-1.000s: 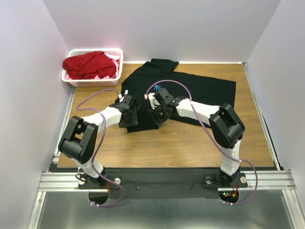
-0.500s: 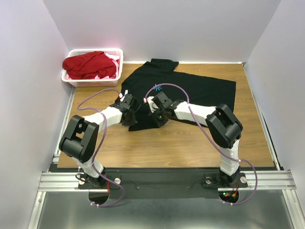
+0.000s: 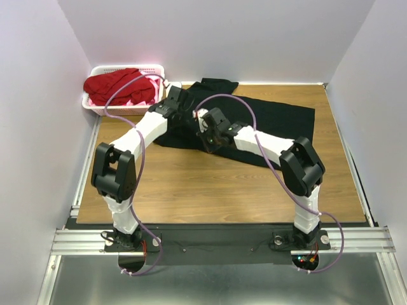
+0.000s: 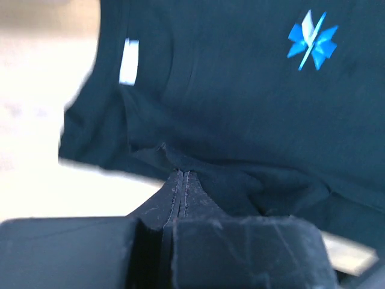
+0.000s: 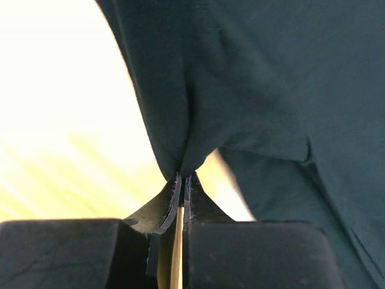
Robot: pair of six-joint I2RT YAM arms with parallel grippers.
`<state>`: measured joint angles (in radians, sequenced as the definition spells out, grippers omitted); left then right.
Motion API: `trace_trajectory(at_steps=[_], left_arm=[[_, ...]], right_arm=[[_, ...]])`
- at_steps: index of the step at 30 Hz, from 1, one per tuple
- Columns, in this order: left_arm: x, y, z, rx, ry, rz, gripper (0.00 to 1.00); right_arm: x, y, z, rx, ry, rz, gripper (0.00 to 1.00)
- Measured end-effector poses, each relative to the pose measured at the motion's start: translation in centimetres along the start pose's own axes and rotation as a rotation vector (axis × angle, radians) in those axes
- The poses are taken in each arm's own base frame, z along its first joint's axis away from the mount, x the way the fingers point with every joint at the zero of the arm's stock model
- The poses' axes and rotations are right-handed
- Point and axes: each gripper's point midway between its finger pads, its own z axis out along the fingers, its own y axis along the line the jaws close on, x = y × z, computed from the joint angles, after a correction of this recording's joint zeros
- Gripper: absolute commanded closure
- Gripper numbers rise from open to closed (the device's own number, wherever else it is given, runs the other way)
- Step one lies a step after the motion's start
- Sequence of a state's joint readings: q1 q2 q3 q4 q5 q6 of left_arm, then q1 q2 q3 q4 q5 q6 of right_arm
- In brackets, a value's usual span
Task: Fold and stack the t-shirts
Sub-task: Fold the tshirt
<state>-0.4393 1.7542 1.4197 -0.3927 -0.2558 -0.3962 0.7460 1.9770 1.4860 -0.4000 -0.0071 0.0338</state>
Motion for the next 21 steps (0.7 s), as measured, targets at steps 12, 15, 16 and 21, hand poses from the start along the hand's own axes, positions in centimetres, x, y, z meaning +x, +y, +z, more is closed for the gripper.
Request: trace_trajectory(at_steps=[12, 15, 16, 21], left_arm=[[-4.2, -2.8, 4.1, 0.033, -0.076, 0.098, 1.0], [-4.9, -3.7, 4.7, 0.065, -0.096, 0.098, 1.0], [-5.1, -4.0, 4.8, 0.079, -0.1, 0.099, 1.0], [-6.6, -5.7, 5.5, 0.13, -0.139, 0.102, 1.0]], right_arm=[[-3.5, -6.9, -0.5, 0.095, -0.081, 0.211, 0.99], [-3.3, -7.7, -0.1, 0.106, -0.076, 0.253, 0.99], [-3.1, -8.1, 0.0, 0.111, -0.072, 0.269, 0.99], [-2.9, -9.3, 0.5, 0.125, -0.07, 0.341, 0.99]])
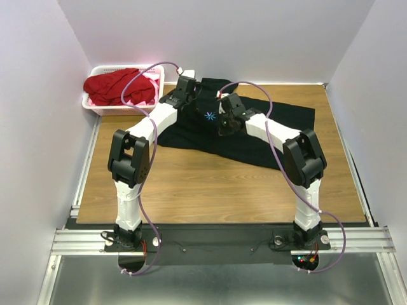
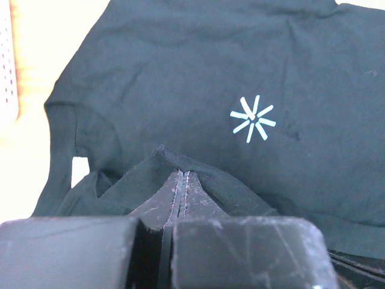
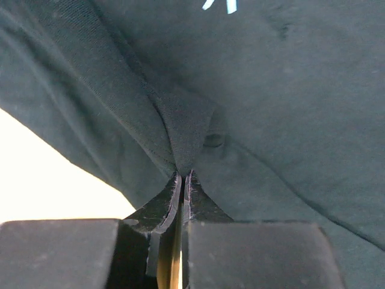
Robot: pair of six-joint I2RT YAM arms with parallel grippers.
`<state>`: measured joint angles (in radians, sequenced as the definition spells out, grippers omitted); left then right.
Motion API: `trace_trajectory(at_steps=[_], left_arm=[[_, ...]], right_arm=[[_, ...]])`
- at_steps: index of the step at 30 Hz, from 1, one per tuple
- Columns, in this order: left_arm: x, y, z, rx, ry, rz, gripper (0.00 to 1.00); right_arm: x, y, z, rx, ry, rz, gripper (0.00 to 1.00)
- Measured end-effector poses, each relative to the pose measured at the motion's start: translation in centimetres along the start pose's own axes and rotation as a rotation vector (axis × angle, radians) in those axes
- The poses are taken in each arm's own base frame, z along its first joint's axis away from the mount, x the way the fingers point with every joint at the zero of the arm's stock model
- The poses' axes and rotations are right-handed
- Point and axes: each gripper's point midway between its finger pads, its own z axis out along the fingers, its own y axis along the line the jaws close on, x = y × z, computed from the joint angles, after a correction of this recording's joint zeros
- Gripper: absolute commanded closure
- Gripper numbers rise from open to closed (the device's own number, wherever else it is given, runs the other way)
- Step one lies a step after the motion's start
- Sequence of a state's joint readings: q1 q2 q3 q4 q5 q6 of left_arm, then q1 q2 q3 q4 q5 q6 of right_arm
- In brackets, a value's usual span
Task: Fold and stack the t-shirts
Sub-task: Fold the tshirt
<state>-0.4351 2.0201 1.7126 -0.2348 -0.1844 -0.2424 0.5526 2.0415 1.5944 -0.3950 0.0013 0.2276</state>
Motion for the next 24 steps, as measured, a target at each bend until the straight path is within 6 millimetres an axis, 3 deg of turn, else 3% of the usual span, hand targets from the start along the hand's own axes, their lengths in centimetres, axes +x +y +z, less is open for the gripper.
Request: trace_trajectory(at_steps=[12, 24], left_arm=[[-2.3, -0.6, 0.4, 0.025, -0.087, 0.015, 1.0], [-4.5, -2.0, 0.2, 0.08, -0.144, 0.048, 1.0]], right_arm=[[-4.3, -2.2, -1.0, 0.074, -0.1, 0.082, 0.99], [-4.5, -4.3, -0.2, 0.139, -0.115, 0.162, 0.99]])
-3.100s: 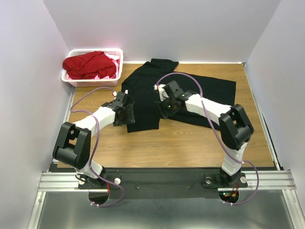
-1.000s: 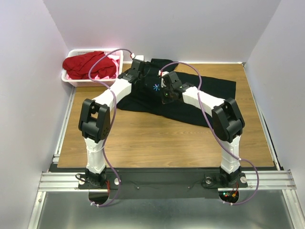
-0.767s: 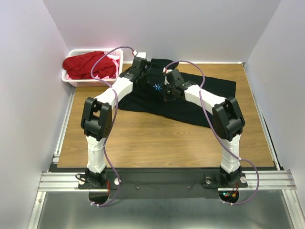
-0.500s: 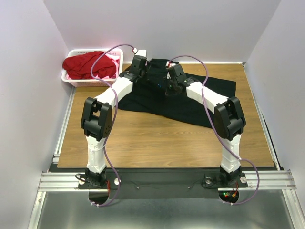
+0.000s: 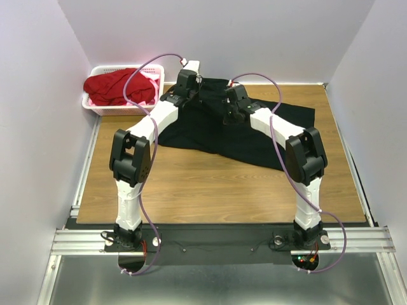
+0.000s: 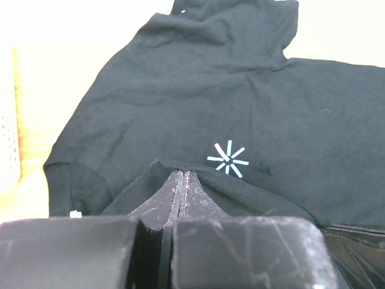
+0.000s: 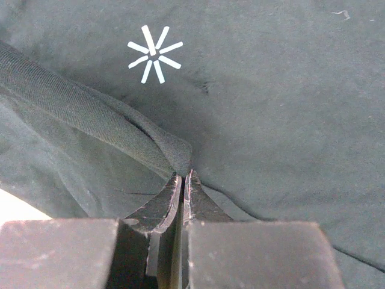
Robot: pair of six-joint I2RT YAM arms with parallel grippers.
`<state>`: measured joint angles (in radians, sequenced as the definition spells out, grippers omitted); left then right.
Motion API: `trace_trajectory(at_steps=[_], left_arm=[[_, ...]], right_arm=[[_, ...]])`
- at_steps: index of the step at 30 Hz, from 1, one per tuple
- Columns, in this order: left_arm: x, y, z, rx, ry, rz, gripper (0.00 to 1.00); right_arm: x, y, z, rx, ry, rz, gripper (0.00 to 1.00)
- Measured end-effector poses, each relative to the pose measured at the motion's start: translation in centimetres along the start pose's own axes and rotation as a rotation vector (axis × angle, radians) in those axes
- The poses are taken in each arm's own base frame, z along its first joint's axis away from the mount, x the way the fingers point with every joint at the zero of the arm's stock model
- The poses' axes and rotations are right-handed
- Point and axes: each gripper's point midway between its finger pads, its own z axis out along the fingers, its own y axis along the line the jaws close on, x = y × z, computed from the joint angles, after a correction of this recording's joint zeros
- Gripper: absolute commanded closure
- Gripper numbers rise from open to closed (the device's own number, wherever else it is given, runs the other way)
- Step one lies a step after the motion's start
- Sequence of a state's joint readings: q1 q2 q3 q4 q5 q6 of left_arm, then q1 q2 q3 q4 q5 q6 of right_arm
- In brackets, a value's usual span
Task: Fold and stack the t-shirts
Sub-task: Fold the tshirt
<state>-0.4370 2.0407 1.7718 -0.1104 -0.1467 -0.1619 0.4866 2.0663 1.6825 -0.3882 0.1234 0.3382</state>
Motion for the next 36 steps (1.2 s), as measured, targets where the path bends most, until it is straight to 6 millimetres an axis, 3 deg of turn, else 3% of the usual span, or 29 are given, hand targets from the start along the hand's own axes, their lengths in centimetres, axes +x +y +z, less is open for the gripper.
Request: trace_trajectory(at_steps=[12, 18, 21, 22, 23, 26, 28, 32, 36], left_arm=[[1.0, -0.6, 1.7, 0.015, 0.012, 0.048, 1.0], [0.5, -0.9, 2.2, 0.02, -0.001, 0.058, 0.97], [0.4, -1.1, 2.9, 0.02, -0.007, 0.064, 0.82], [0.8, -1.2, 3.2, 0.02, -0.001, 0.067, 0.76], [1.3, -1.2, 3.6, 0.018, 0.006, 0.067, 0.61], [2.5, -0.8, 4.4, 0.003, 0.03, 0.069, 0.37], [2.6, -0.4, 4.4, -0.011, 0.036, 0.061, 0.33], [1.7, 0.3, 3.8, -0.033, 0.025, 0.025, 0.27], [1.3, 1.9, 0.2, -0.073, 0.028, -0.066, 0.21]], right_arm=[[-0.5, -1.5, 0.2, 0.069, -0.023, 0.034, 0.99], [-0.6, -1.8, 0.4, 0.089, -0.031, 0.038, 0.98], [-0.4, -2.0, 1.0, 0.102, -0.03, 0.038, 0.87], [-0.3, -2.1, 1.2, 0.107, -0.026, 0.041, 0.77], [-0.1, -2.3, 1.4, 0.111, -0.023, 0.042, 0.72], [0.5, -3.1, 1.8, 0.133, -0.001, 0.048, 0.53], [0.7, -3.8, 1.8, 0.149, 0.009, 0.053, 0.41], [0.4, -5.4, 1.0, 0.172, 0.008, 0.074, 0.27], [0.7, -8.3, -2.7, 0.197, 0.01, 0.125, 0.22]])
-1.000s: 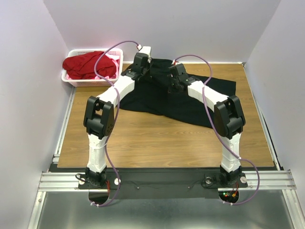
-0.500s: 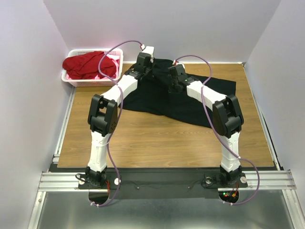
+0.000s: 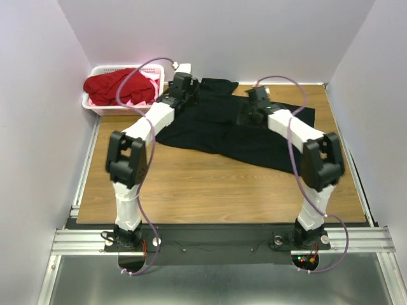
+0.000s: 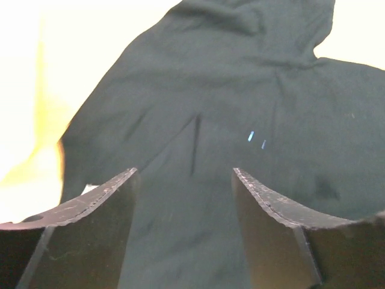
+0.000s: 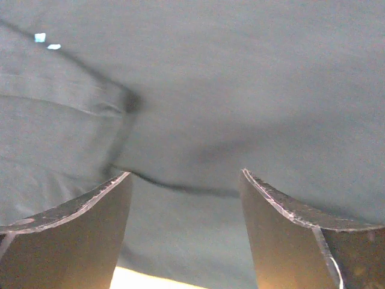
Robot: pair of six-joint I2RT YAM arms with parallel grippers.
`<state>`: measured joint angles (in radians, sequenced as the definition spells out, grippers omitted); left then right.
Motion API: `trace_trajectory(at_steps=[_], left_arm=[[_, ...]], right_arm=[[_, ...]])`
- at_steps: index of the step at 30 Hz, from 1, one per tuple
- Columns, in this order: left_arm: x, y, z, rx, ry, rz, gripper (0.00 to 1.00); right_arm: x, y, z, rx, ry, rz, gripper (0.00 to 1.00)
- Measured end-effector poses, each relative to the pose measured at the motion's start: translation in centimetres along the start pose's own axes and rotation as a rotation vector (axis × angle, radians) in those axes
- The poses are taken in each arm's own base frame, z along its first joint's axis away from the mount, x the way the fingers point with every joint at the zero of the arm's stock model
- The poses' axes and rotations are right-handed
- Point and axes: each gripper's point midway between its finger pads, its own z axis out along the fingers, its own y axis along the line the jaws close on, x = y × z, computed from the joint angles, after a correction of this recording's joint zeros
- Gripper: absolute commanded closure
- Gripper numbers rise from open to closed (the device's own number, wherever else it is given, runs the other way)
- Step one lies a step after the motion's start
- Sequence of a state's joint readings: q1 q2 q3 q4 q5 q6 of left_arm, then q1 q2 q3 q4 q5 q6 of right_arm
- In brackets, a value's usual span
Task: Fold and stack the t-shirts
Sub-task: Fold the tshirt
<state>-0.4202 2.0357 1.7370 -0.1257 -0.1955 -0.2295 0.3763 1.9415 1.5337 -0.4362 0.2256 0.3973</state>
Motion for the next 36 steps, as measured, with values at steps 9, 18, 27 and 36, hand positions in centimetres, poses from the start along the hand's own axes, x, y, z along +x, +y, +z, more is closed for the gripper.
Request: trace_trajectory(at_steps=[9, 18, 27, 36], left_arm=[[1.4, 10.0, -11.5, -0.149, -0.019, -0.23, 0.2], [15.1, 16.1, -9.5, -0.303, 0.285, -0.304, 0.2], [15.4, 15.8, -6.4, -0.29, 0.295, -0.351, 0.2], [15.9, 15.6, -4.8, -0.279, 0.306, -0.363, 0.2]], right_arm=[[3.4, -16.7, -9.4, 0.169, -0.007, 0.358, 0.22], [14.1, -24.8, -11.6, 0.281, 0.187, 0.669, 0.22], [15.1, -26.1, -12.1, 0.307, 0.186, 0.737, 0.27], [16.2, -25.8, -10.6, 0.278, 0.222, 0.773, 0.34]])
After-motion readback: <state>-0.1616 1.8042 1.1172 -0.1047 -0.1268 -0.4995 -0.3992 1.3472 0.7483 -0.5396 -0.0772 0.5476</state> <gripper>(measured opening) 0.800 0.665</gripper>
